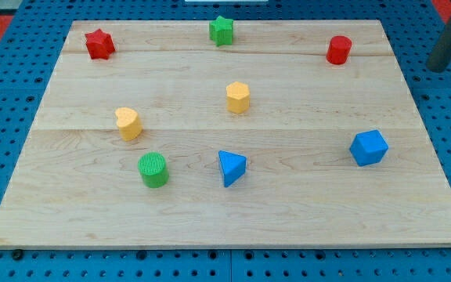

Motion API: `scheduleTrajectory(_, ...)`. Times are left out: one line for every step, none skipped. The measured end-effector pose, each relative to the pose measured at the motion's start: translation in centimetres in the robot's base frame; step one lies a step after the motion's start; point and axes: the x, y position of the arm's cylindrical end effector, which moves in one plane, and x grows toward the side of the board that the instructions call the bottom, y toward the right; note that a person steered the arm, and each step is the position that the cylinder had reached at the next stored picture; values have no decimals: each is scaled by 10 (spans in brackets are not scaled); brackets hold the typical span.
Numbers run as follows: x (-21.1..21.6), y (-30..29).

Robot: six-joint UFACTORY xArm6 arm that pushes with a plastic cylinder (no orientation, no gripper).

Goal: Slide the blue cube to the center right of the board

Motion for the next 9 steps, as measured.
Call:
scheduleTrajectory(-37, -9)
scheduleTrajectory(-57, -59)
scheduleTrajectory(-6, -111)
scheduleTrajectory(5, -135)
scheduleTrajectory(43, -97)
scheduleTrajectory(116, -61)
scheduleTrajectory(189, -68)
scheduleTrajectory(215, -140)
scheduleTrajectory(197, -197)
